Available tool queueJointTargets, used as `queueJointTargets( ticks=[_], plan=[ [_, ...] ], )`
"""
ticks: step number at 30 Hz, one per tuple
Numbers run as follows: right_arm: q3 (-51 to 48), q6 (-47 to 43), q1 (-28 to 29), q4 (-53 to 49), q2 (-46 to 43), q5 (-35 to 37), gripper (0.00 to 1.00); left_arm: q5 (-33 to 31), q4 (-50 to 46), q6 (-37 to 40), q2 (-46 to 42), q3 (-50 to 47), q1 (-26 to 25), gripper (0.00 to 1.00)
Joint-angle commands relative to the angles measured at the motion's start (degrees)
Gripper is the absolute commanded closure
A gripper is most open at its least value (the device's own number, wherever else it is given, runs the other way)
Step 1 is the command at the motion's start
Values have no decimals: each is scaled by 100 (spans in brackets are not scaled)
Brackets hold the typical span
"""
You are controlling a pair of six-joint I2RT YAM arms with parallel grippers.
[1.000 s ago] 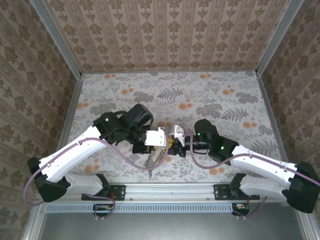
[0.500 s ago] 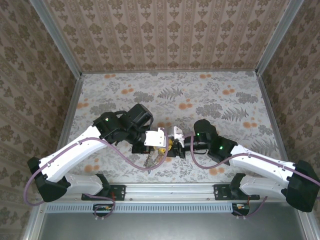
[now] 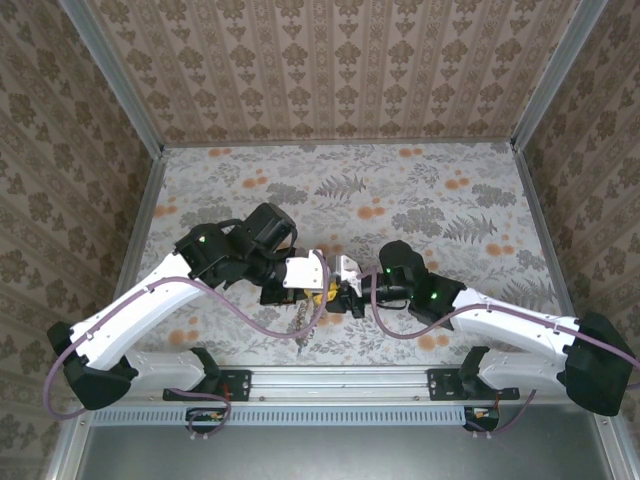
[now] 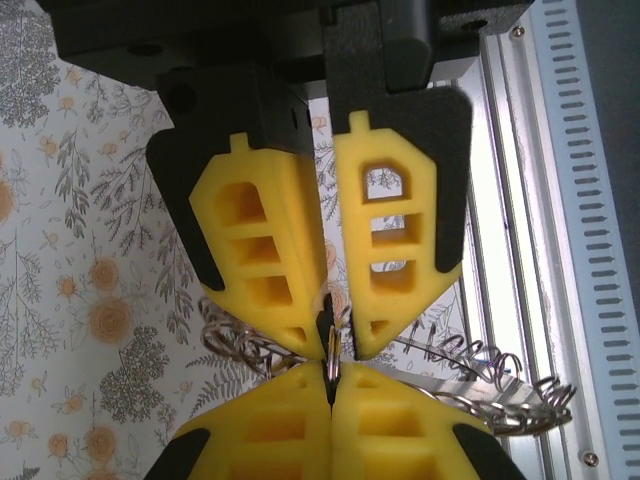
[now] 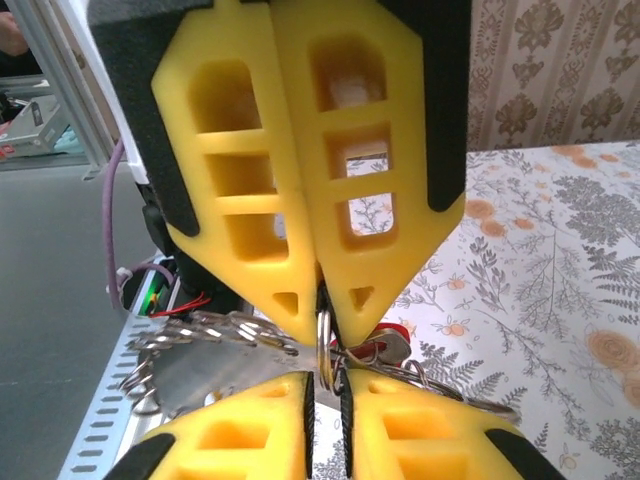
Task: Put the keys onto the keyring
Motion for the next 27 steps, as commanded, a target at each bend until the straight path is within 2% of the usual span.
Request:
queueJointTargets(
  ticks=[1, 3, 5, 8, 10, 13, 16, 18, 21, 27],
  plan=[
    [47, 0, 73, 280, 25, 218, 90, 277, 305, -47, -97, -3, 48, 100],
    [-8, 44, 67, 405, -17, 269, 93, 264, 306, -64, -112, -30, 55, 100],
    [-72, 105, 75, 549, -75, 272, 92, 260, 325, -91, -139, -71, 66, 100],
    [-104, 92, 112, 578, -163, 247, 80, 275, 374, -174, -193, -138, 107, 100],
    [-104, 46, 130, 545, -195, 230, 78, 286, 381, -192, -219, -169, 129, 100],
    [-95, 20, 151, 479, -204, 221, 79, 286, 394, -239, -222, -184, 161, 100],
    [-69, 23, 161, 472, -187, 269, 86, 329, 403, -265, -211, -200, 170, 100],
    [-50, 35, 171, 479, -170, 327, 87, 347, 428, -281, -211, -197, 172, 100],
    [-25, 50, 193, 504, -171, 386, 83, 361, 439, -305, -211, -217, 181, 100],
    [3, 67, 239, 482, -169, 504, 82, 383, 481, -357, -202, -264, 191, 100]
  ],
)
